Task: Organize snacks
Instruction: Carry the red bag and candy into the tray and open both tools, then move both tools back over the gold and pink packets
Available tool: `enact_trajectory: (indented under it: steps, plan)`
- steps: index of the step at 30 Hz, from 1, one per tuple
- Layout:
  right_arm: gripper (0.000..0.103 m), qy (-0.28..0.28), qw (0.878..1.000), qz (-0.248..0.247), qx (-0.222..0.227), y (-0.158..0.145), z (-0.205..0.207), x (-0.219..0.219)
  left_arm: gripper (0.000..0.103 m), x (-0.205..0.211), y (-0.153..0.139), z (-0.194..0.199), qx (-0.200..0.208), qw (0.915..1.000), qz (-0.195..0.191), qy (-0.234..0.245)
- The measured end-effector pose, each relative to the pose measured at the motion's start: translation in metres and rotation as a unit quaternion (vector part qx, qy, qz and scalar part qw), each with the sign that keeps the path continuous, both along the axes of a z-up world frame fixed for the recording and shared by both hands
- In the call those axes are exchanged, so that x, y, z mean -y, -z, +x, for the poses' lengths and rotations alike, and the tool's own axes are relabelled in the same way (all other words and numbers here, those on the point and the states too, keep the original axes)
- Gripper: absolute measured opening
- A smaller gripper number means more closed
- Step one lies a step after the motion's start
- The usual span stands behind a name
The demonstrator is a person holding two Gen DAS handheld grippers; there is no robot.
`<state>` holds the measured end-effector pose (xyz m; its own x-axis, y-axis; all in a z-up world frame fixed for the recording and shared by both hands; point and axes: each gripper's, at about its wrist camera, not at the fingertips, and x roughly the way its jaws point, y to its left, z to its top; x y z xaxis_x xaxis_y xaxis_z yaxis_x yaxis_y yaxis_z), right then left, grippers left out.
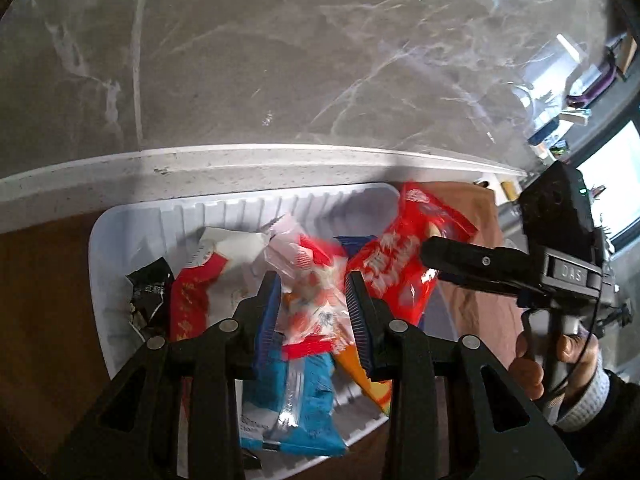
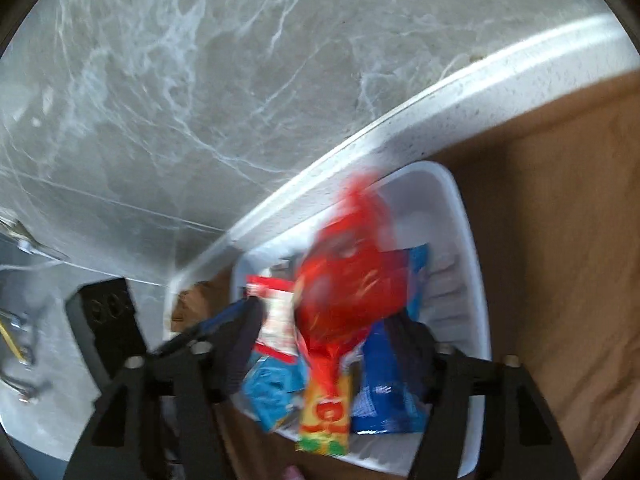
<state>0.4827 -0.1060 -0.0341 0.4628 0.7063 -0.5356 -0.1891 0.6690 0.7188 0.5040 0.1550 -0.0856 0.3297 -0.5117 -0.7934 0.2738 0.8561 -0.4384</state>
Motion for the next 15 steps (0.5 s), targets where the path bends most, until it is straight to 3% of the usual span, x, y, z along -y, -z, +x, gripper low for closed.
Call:
enact_trajectory:
  steps: [5, 15]
  plan:
    - [0.070, 0.003, 0.999, -0.035, 0.017, -0.008, -0.009, 0.000, 0.032, 0.005, 0.004, 0.002, 0.009, 0.9997, 0.025, -0.001]
    - [0.072, 0.003, 0.999, -0.032, 0.043, -0.009, -0.064, 0.024, 0.033, 0.006, -0.022, -0.038, 0.047, 0.9987, 0.019, -0.002]
